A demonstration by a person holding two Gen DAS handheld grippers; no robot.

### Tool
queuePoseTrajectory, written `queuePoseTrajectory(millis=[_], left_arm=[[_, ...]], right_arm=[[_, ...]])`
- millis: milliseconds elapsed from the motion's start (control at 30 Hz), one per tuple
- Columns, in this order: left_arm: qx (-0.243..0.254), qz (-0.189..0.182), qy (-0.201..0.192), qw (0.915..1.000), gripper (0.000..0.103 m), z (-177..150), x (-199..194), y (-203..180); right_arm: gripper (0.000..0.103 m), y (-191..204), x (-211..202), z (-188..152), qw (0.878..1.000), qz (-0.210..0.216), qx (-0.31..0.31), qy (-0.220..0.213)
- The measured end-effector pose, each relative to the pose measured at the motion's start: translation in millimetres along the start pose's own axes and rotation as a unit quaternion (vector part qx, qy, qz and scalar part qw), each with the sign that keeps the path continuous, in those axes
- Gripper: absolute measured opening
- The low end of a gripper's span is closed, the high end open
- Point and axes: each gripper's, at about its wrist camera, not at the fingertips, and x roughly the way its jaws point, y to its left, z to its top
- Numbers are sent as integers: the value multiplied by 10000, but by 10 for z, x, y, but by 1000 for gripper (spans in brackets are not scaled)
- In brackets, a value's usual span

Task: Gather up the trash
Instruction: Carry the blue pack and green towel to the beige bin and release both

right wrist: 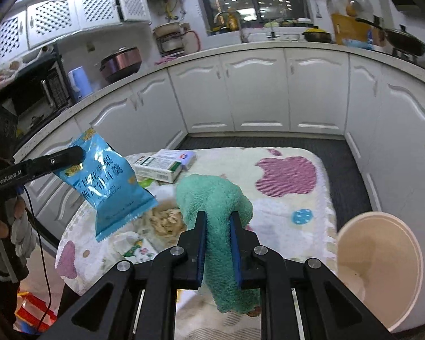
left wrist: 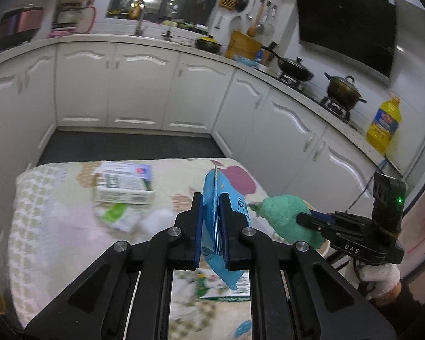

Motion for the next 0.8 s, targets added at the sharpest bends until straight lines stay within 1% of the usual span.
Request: queuePoseTrajectory(millis=[233, 500, 667, 800], left_arm=[[280, -310, 249, 9988, 8, 36, 454, -529], [562, -619, 581, 9948, 8, 16, 1045, -1200], [844, -702, 824, 9905, 8, -62, 1441, -1651], [835, -733, 981, 9890, 8, -105, 1709, -1842]], right_arm=[[15, -412, -246, -114, 9987, -357, 344, -101], [15, -998, -525, -313, 9914, -1090, 708, -127], [15, -1312, -611, -439, 9857, -1369, 981, -68], [15, -1524, -591, -555, 9802, -1607, 1158, 48]])
